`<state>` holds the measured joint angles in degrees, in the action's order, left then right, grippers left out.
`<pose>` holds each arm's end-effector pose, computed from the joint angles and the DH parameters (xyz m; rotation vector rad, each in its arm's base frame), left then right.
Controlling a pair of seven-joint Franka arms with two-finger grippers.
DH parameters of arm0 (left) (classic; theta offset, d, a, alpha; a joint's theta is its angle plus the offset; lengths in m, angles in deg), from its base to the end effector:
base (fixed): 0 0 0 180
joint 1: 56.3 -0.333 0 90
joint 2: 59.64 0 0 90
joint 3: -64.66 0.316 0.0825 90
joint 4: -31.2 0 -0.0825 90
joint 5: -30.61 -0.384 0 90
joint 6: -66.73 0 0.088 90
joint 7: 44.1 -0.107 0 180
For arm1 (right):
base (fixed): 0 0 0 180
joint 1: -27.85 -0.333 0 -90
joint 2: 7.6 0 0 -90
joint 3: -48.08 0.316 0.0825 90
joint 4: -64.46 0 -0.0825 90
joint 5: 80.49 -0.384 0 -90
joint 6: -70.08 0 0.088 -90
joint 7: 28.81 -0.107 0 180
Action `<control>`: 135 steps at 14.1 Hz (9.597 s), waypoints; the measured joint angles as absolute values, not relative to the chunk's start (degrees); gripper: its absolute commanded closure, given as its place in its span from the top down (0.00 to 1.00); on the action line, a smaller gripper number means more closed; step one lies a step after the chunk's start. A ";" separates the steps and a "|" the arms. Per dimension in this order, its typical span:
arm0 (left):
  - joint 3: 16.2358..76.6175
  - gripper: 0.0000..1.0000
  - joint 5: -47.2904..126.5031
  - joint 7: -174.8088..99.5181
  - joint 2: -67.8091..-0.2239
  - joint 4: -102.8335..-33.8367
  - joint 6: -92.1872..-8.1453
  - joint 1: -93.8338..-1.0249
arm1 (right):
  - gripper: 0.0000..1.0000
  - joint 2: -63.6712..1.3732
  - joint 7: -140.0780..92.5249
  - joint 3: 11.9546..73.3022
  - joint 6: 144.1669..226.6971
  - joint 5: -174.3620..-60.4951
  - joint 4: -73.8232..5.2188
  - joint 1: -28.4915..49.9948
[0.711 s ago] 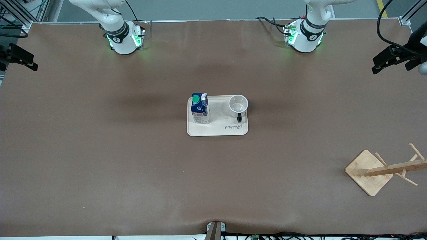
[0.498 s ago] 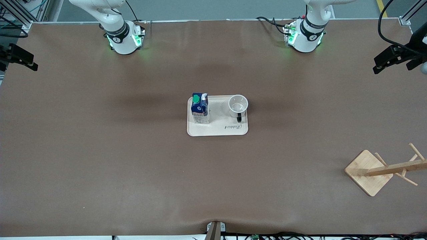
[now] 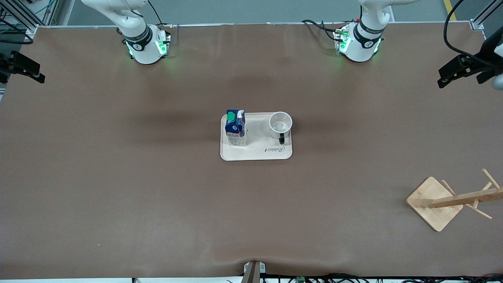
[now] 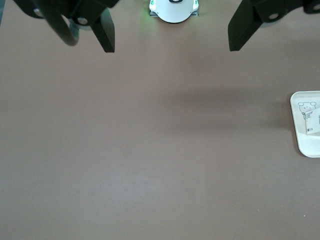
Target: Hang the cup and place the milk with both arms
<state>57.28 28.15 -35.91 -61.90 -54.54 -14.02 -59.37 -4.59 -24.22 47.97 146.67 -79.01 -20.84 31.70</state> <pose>0.5238 -0.0360 0.6665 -3.0863 -0.1140 0.0656 0.5107 -0.0386 0.6710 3.1198 0.0098 -0.1578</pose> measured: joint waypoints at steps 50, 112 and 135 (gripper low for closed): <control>30.53 0.00 17.02 10.71 -42.37 -80.55 -62.07 -52.76 | 1.00 -20.38 -48.03 49.60 155.58 -92.57 -21.40 14.78; 26.73 1.00 19.69 -67.97 -37.03 -51.01 -40.44 -103.12 | 0.00 -28.06 -54.34 46.38 156.10 -86.51 -16.23 11.24; 30.46 1.00 20.20 -38.25 -53.18 -49.46 -19.96 -84.67 | 0.00 -20.64 -16.99 47.20 177.60 -78.29 -49.10 35.24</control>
